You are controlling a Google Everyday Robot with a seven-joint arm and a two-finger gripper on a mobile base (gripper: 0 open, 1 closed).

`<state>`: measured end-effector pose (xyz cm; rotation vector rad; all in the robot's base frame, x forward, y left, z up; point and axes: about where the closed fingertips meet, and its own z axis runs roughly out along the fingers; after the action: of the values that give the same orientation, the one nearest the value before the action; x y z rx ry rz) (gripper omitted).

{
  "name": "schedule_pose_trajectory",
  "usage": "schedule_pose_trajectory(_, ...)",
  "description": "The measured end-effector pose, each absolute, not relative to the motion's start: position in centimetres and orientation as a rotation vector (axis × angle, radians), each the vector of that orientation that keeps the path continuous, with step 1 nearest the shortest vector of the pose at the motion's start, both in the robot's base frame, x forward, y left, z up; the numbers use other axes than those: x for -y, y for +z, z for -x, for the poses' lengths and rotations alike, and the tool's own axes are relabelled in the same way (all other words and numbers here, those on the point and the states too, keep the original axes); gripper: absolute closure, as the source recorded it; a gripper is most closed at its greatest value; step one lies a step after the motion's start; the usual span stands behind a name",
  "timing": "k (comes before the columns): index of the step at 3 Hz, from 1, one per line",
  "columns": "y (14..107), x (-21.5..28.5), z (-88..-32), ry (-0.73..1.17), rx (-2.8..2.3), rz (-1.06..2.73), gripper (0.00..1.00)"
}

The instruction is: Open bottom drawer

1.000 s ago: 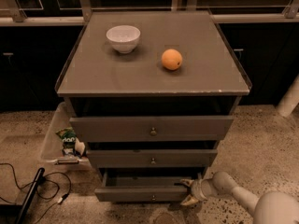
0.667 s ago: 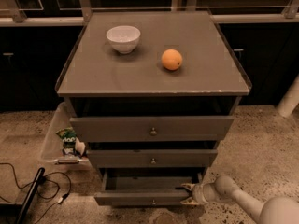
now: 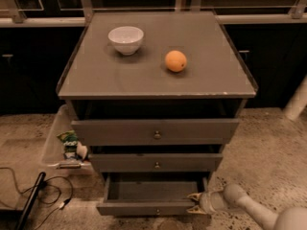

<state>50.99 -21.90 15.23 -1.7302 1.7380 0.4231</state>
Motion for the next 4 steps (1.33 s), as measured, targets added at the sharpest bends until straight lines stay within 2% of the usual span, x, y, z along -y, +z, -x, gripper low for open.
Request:
schedule_pose_trajectory(1,15.5,21.9,-50.7,0.423,-1.738,1.730,0.00)
schedule_pose_trajectory(3,15.2,21.5,-49.8,0.438,-1.718,1.754,0.00)
schedule_pose_trajectory(4,14.5,22.0,-47.0,0.443,-1.689,1.809,0.19)
